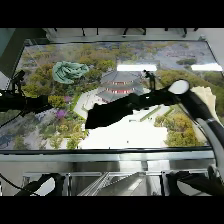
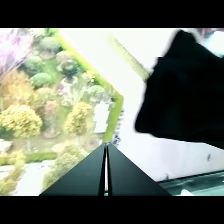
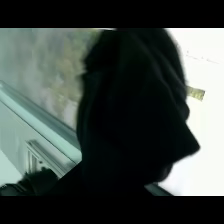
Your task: Fold the shirts.
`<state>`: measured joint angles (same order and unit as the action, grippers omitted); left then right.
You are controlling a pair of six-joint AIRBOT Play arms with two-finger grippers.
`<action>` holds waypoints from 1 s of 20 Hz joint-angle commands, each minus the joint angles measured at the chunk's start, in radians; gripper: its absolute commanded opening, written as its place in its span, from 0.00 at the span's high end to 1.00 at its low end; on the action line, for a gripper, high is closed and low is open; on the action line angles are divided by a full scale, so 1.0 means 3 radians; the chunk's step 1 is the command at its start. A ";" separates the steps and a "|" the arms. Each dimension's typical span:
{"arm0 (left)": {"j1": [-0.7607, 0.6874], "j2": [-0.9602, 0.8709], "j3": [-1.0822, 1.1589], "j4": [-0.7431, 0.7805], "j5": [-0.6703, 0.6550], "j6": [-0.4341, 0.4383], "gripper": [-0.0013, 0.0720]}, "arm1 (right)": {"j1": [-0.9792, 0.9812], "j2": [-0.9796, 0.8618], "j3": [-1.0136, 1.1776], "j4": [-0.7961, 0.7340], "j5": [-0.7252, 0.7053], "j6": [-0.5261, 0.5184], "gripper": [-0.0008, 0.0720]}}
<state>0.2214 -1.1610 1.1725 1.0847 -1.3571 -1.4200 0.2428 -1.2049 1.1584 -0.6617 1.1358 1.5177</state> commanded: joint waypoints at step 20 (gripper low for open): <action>-0.0493 -0.0488 0.0821 -0.0270 -0.0341 0.0009 0.96 | -0.1849 0.0041 0.1548 0.0120 -0.0024 -0.0731 0.95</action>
<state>0.0742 -1.3067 1.4345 0.9985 -1.4528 -1.4200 -0.2401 -1.0828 1.4891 -0.6323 1.0916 1.3666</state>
